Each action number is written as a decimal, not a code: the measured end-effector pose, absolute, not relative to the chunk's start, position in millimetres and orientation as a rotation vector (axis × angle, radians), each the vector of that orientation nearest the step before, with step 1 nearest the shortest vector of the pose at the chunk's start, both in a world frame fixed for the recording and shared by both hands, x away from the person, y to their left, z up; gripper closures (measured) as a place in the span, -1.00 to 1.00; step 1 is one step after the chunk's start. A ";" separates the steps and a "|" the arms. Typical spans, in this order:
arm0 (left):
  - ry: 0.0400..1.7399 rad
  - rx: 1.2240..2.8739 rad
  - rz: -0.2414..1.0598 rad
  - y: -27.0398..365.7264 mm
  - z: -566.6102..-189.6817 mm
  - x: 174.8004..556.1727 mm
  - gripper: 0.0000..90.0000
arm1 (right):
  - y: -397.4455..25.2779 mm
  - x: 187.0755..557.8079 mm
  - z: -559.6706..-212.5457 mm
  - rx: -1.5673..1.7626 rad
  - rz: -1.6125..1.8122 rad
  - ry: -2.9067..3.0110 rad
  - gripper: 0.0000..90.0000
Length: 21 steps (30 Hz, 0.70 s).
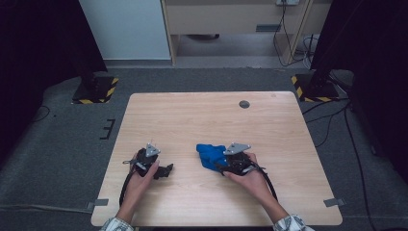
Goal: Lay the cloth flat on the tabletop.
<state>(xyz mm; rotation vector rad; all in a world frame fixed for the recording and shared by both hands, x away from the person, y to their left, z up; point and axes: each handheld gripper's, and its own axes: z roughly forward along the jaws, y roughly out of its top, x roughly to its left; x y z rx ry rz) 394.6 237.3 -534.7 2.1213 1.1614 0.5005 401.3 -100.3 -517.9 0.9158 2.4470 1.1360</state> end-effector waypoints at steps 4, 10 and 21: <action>1.136 2.108 0.484 235.5 -529.5 391.6 -0.92 | -101.1 398.4 -509.0 0.910 1.167 2.433 -0.42; 1.115 2.073 0.471 233.8 -523.8 386.2 -0.90 | -108.6 394.4 -497.0 0.912 1.220 2.400 -0.65; 1.071 2.084 0.493 213.7 -518.7 368.6 -0.84 | -143.2 374.1 -488.0 0.844 1.218 2.404 -0.10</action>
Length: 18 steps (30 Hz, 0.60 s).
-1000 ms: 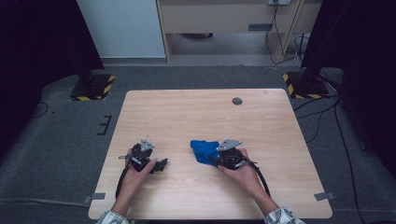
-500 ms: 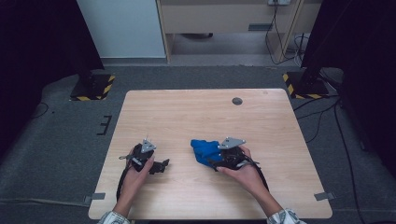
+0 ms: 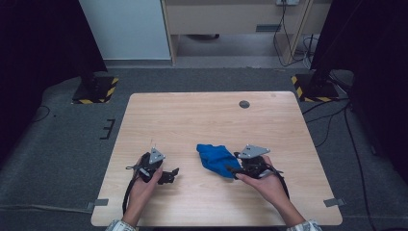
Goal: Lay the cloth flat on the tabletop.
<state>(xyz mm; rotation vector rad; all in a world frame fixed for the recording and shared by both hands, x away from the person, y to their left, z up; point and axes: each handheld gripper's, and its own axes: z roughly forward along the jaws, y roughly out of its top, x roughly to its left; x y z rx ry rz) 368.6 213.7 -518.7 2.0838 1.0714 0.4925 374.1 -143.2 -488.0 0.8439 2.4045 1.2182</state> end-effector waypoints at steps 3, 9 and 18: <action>1.055 2.078 0.509 209.1 -517.7 367.9 -0.84 | -155.6 368.3 -488.3 0.841 1.213 2.403 0.14; 1.019 2.078 0.536 199.9 -516.2 368.5 -0.84 | -165.3 368.4 -491.5 0.855 1.237 2.411 0.58; 0.989 2.089 0.500 189.9 -517.4 369.0 -0.84 | -150.0 373.4 -501.8 0.837 1.216 2.450 0.20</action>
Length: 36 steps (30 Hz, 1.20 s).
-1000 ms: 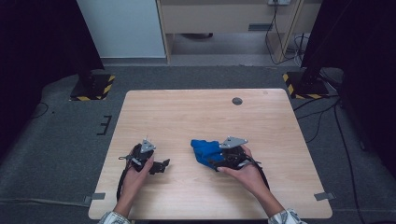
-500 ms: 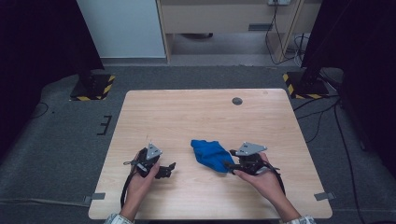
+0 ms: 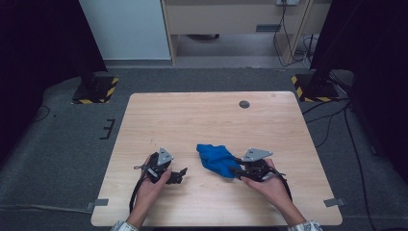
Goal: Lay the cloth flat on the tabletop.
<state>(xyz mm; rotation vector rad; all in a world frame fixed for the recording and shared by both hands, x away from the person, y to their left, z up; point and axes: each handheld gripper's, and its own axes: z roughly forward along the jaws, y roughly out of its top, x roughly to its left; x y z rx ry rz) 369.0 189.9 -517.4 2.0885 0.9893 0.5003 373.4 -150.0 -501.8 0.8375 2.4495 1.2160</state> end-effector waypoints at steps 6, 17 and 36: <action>0.973 2.098 0.481 183.8 -518.9 370.0 -0.84 | -143.6 377.2 -509.3 0.854 1.141 2.487 0.69; 0.940 2.115 0.451 173.0 -520.3 369.3 -0.83 | -133.9 381.9 -519.6 0.868 1.127 2.548 0.92; 0.841 2.058 0.487 155.5 -508.1 361.8 -0.72 | -119.8 376.1 -507.2 0.815 1.303 2.528 0.93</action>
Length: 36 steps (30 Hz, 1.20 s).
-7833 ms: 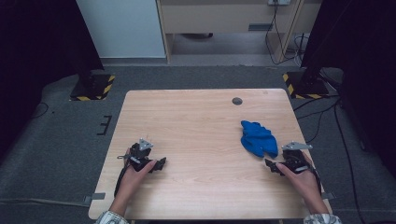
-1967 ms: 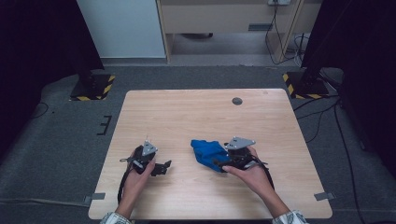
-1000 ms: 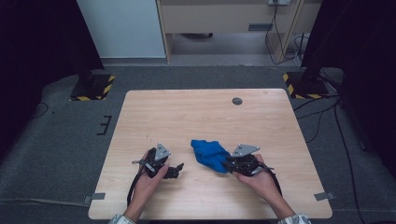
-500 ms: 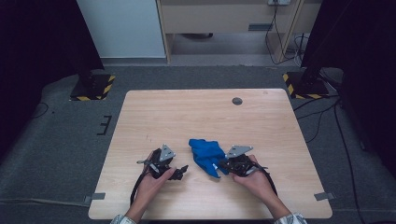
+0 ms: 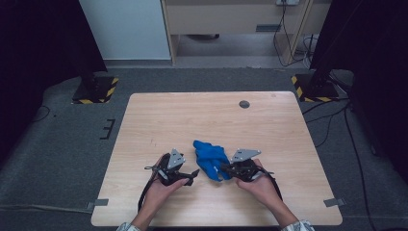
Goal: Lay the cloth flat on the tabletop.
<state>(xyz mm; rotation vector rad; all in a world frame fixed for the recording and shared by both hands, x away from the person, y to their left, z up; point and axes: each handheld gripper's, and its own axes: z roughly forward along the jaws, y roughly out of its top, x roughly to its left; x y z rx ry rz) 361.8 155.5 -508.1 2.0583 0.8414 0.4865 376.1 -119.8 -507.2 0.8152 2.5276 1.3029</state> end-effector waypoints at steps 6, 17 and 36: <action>0.813 2.019 0.491 149.5 -503.2 362.9 -0.43 | -118.1 375.1 -506.3 0.805 1.306 2.525 0.93; 0.855 1.993 0.425 131.7 -512.2 377.3 0.35 | -116.7 373.4 -504.3 0.774 1.308 2.527 0.93; 0.846 1.917 0.367 147.9 -467.0 359.8 0.93 | -137.2 362.1 -472.2 0.768 1.413 2.464 0.93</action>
